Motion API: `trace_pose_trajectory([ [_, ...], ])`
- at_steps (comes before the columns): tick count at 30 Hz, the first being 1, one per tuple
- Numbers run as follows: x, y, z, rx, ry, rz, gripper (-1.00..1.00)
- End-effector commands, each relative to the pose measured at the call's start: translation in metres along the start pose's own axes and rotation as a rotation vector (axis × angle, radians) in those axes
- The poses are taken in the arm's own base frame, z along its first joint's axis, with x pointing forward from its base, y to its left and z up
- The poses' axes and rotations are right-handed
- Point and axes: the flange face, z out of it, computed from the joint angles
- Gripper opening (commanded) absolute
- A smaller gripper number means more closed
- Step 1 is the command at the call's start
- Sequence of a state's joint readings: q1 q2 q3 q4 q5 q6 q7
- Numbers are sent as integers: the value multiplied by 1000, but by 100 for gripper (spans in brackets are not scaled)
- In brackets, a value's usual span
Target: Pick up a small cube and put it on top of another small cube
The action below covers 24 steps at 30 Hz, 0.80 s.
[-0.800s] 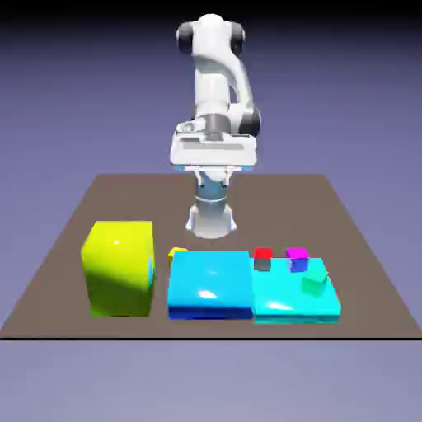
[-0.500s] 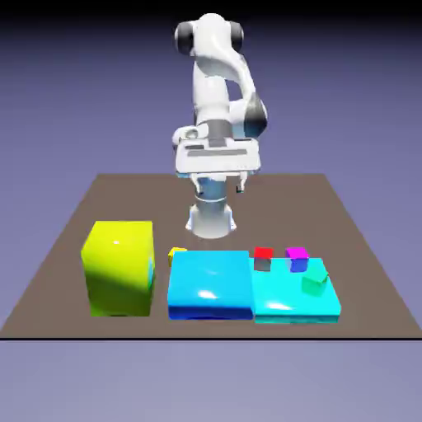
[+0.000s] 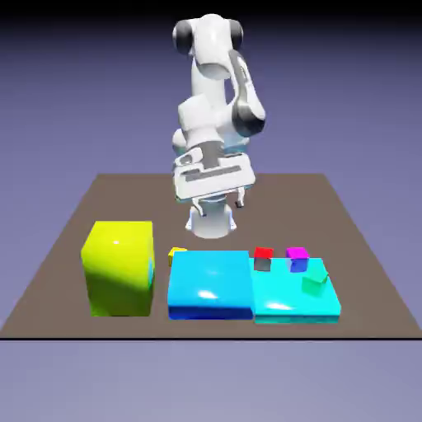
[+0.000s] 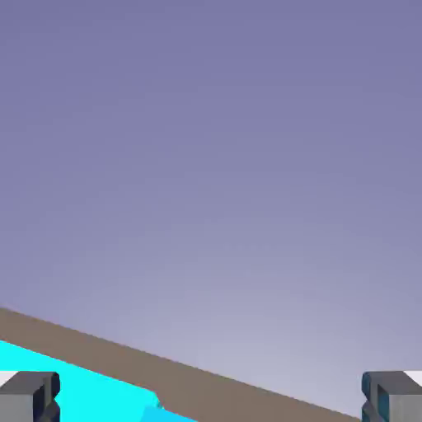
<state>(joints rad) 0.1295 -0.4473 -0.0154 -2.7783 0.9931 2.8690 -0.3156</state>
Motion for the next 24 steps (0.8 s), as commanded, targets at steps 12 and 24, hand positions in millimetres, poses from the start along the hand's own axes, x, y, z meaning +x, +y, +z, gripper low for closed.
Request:
trace_pose_trajectory([
  [12, -30, 19, 28, 140, -34, -52, 0],
  [24, -63, 24, 54, 263, 36, -102, 0],
])
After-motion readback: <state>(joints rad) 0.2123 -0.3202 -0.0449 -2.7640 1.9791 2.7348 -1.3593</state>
